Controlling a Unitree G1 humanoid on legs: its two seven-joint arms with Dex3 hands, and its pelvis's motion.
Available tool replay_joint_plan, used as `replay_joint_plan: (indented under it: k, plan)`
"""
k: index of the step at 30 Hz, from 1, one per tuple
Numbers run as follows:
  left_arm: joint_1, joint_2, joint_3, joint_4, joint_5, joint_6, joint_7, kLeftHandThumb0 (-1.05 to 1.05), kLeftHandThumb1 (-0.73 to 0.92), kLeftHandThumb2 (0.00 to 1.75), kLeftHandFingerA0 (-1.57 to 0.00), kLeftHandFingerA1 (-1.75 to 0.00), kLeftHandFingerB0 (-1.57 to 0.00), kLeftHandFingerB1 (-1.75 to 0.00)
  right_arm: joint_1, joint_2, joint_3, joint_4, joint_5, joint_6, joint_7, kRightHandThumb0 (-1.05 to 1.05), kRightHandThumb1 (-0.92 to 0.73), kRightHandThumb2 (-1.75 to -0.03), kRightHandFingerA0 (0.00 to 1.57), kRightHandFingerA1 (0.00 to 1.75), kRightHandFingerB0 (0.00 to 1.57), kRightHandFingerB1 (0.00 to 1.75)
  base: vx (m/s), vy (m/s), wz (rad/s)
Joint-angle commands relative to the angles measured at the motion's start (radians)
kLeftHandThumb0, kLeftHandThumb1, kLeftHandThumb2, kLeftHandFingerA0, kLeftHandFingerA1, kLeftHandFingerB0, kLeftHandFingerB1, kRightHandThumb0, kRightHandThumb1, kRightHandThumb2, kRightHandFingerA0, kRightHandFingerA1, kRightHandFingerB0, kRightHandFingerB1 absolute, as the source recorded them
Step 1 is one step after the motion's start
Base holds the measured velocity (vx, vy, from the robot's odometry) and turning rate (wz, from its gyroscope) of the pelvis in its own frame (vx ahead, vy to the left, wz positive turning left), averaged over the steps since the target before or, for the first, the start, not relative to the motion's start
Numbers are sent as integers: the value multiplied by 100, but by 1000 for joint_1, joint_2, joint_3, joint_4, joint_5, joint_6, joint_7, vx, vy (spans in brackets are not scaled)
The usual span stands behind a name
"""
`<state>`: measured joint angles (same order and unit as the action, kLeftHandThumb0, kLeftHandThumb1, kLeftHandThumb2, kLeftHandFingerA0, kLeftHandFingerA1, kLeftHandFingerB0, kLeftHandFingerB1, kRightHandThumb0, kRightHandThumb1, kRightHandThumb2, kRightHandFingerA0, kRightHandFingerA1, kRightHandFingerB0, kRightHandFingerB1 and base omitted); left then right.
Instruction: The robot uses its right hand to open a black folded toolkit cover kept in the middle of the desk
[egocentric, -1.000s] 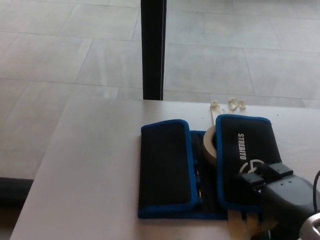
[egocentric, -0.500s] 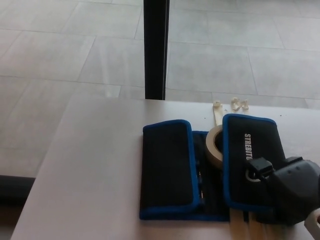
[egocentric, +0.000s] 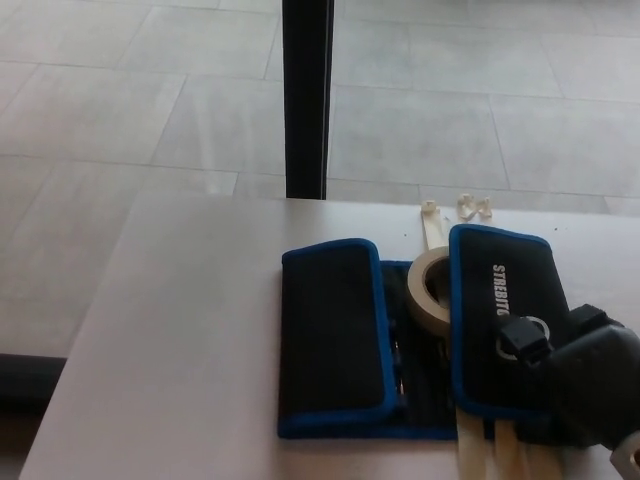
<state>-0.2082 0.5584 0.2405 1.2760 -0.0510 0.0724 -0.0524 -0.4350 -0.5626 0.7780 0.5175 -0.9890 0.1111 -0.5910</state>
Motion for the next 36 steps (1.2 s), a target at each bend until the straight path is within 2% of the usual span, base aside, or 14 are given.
replay_joint_plan:
  k: [1, 5, 13, 17, 19, 20, 21, 22, 25, 28, 30, 31, 35, 36]
  plan:
    - [-8, 38, -21, 18, 28, 13, -25, -105, 40, 146, -64, -114, -48, -103, -18, 4, -15, 41, -109, 65, -67, -46, -58, -58, 24, 65, 37, 38, 0, 0, 0]
    - [-13, 42, -26, 23, 25, 13, -26, -85, 34, 138, -32, -95, -19, -87, -17, 7, -37, 47, -119, 60, -68, -48, -53, -57, 19, 56, 38, 35, 0, 0, 0]
    - [-16, 45, -35, 18, 25, 16, -29, -105, 41, 150, -61, -115, -40, -102, 20, -21, -76, -32, -122, 17, 11, -50, -48, -56, 1, 32, 22, 33, 0, 0, 0]
    - [-22, 44, -20, 25, 12, 26, -16, -86, 44, 147, -23, -93, -32, -95, 48, -42, -96, -71, -131, 13, 26, -53, -48, -57, 2, 34, 21, 31, 0, 0, 0]
    - [-20, 46, -27, 16, 18, 26, -21, -103, 33, 148, -65, -117, -49, -107, 62, -50, -119, -89, -111, 21, 96, -40, -55, -59, 4, 37, 15, 28, 0, 0, 0]
    - [-18, 46, -22, 20, 14, 19, -28, -91, 41, 148, -33, -99, -11, -86, 61, -50, -131, -86, -106, 32, 119, -30, -57, -57, 15, 48, 16, 28, 0, 0, 0]
    - [-17, 46, -22, 21, 14, 15, -27, -99, 29, 154, -53, -122, -45, -118, 60, -52, -135, -83, -113, 37, 126, -23, -40, -90, 19, 57, 4, 46, 0, 0, 0]
    - [-18, 47, -21, 21, 13, 16, -27, -99, 32, 153, -55, -118, -51, -114, 59, -51, -139, -78, -119, 39, 124, -31, -58, -58, 30, 52, 18, 29, 0, 0, 0]
    - [-21, 48, -12, 22, 7, 22, -26, -96, 29, 155, -51, -124, -47, -122, 63, -51, -157, -87, -118, 32, 136, -50, -47, -80, 34, 61, 12, 43, 0, 0, 0]
    - [-22, 48, -34, 22, 29, 14, -24, -85, 42, 146, -31, -95, -23, -89, 64, -43, -170, -70, -113, 19, 119, -41, -65, -62, 80, 146, 29, 36, 0, 0, 0]
    - [-24, 48, -35, 23, 28, 18, -22, -105, 33, 149, -66, -116, -51, -107, 64, -43, -176, -69, -111, 11, 126, -40, -66, -64, 87, 151, 30, 36, 0, 0, 0]
    - [-23, 47, -32, 23, 24, 17, -23, -78, 41, 142, -34, -94, -23, -86, 62, -39, -178, -59, -114, 8, 112, -38, -66, -65, 85, 160, 35, 38, 0, 0, 0]
    - [-29, 48, -27, 18, 19, 24, -28, -86, 42, 147, -33, -97, -18, -87, 47, -34, -191, -26, -105, -18, 84, -31, -66, -67, 95, 171, 44, 42, 0, 0, 0]
    - [-26, 49, -41, 20, 34, 13, -24, -92, 39, 147, -28, -96, -24, -92, 46, -31, -202, -25, -99, -1, 103, -37, -51, -98, 119, 132, 43, 59, 0, 0, 0]
